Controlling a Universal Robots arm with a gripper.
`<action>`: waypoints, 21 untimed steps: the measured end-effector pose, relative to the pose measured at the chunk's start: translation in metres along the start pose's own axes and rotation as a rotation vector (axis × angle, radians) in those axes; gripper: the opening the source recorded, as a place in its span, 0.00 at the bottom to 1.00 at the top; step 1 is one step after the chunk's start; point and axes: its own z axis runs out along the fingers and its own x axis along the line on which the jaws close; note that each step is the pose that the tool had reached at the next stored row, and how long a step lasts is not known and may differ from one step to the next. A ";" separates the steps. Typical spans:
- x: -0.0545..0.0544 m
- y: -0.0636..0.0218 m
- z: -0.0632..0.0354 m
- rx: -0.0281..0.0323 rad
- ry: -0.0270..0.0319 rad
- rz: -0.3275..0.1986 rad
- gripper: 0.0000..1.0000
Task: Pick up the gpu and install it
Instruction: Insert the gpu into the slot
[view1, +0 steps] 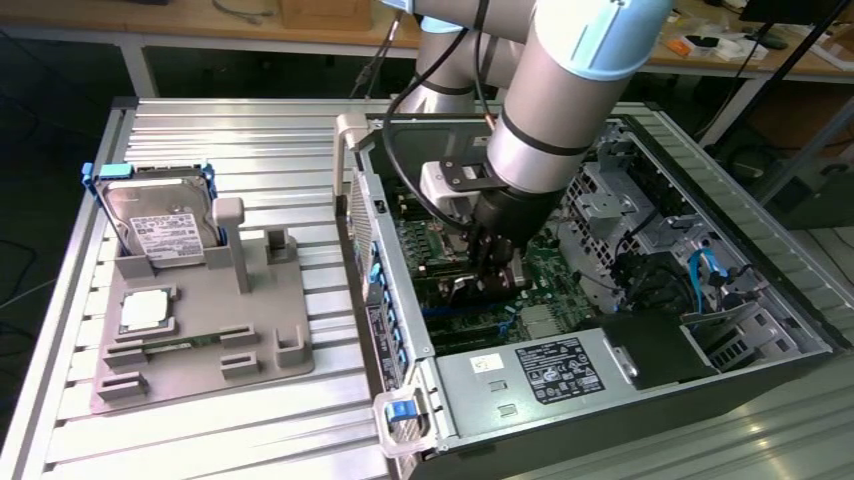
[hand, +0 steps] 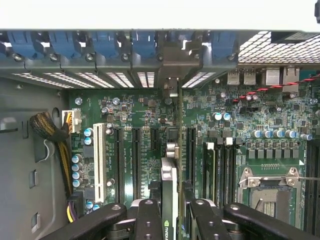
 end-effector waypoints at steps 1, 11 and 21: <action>0.000 0.0000 0.0005 0.0000 0.0001 0.000 0.27; 0.000 0.0001 0.0039 0.0000 -0.0012 0.000 0.27; 0.000 0.0001 0.0025 0.0001 -0.0014 0.000 0.27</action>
